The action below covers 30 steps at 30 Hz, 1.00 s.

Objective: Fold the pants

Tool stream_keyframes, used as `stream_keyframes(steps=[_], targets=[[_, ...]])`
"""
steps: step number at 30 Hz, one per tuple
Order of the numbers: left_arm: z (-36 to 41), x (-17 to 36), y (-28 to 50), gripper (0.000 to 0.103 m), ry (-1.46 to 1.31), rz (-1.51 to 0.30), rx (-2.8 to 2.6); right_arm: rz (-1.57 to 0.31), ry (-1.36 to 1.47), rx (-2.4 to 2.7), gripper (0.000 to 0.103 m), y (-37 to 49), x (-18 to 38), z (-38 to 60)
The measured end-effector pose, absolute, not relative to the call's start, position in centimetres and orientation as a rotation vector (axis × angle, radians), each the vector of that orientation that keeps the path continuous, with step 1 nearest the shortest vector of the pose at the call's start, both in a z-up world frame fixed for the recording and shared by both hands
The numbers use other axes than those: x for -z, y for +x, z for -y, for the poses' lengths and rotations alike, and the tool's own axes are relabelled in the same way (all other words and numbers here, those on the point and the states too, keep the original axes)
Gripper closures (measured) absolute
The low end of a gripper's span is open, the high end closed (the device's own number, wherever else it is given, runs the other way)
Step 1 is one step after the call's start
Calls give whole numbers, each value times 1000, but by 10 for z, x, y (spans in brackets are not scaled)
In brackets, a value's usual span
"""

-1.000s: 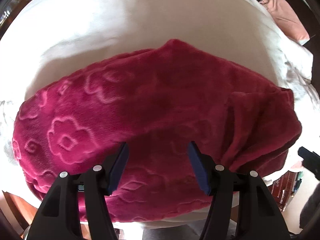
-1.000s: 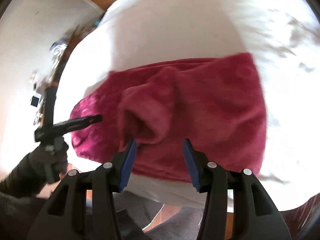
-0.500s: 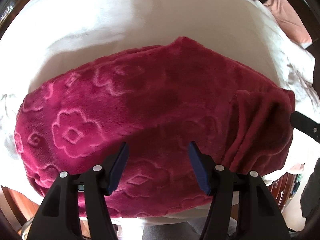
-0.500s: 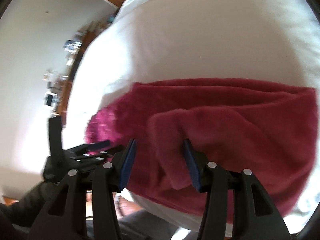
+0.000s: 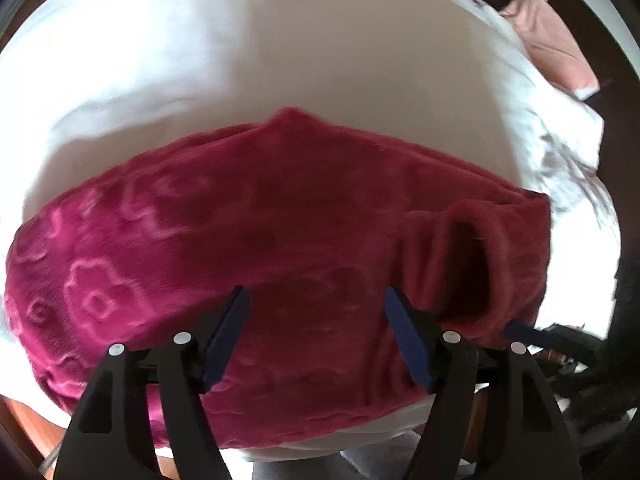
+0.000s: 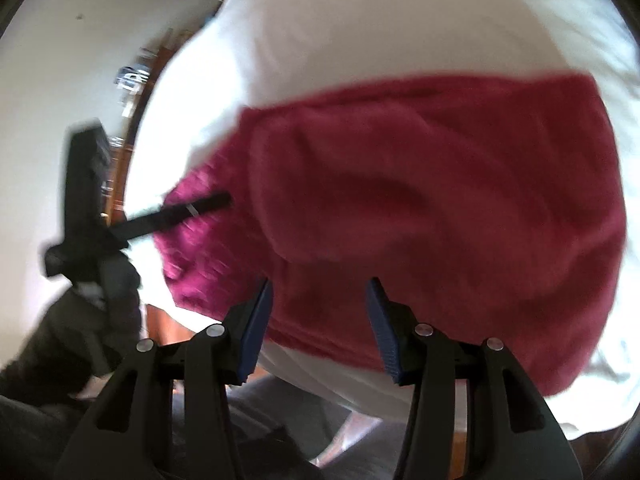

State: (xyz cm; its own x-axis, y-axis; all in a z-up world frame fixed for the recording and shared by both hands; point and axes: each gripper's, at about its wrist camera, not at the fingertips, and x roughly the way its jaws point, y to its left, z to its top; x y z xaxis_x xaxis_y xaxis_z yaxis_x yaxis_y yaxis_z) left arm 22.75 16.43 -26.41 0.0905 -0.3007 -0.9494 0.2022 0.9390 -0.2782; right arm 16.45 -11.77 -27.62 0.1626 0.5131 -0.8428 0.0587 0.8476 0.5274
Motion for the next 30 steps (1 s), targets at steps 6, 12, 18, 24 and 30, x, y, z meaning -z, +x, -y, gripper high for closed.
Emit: stream_keyframes(steps=[6,12,18,24,30], targets=[[-132,250,234,30,-59,-1412,460,-1409,452,-342,53,144,285,106],[-108,247,236,27,-84,-1402,498,-1397,289,-382,53,124,287,82],[-83,262,252,27,-116,-1435,499,-1347,67,-400,53,116,295,53],[-84,272,259,27,-143,-1465,484,-1322,-46,-346,55,121,310,43],[-88,281,258,66,-137,-1500,448,-1361,-67,-364,97,125,316,34]])
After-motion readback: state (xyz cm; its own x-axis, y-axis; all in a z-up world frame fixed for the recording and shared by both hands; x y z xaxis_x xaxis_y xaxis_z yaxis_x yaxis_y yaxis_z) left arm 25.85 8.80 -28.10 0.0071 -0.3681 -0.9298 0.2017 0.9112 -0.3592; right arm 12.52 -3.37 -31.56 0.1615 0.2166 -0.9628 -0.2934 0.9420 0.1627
